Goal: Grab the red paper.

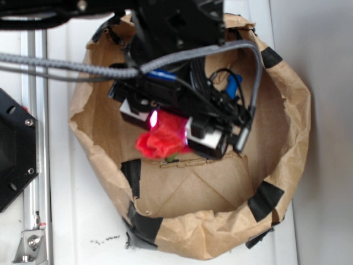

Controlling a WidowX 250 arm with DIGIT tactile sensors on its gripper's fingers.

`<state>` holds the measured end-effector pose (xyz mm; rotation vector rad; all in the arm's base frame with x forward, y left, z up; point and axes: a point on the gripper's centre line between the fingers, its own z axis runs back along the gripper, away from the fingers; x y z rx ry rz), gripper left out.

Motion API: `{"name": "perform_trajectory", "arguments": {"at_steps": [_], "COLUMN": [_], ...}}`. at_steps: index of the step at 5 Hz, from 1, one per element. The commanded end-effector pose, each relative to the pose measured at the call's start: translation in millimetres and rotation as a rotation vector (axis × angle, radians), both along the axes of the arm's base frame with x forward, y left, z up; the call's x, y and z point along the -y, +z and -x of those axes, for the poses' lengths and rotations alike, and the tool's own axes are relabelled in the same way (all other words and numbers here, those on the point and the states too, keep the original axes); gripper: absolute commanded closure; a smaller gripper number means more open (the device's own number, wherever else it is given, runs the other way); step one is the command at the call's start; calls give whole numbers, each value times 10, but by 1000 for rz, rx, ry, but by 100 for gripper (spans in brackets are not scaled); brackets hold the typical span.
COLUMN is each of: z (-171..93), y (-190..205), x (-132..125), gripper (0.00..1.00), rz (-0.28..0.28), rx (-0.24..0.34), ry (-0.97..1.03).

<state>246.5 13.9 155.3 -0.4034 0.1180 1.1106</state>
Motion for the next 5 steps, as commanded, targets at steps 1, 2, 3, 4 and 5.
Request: {"name": "perform_trajectory", "arguments": {"at_steps": [1,2,3,4,5], "z": [-1,-7,20,35,45], "y": [362,387,362,362,359], "x": [-185,-190,-238,-258,-241], "gripper": [100,100,100,100,100], "rz": [-399,-566,-469,-441,-479], "rx": [-52,-4,13,42,29], "ry": [21,-13,-24,-13,15]}}
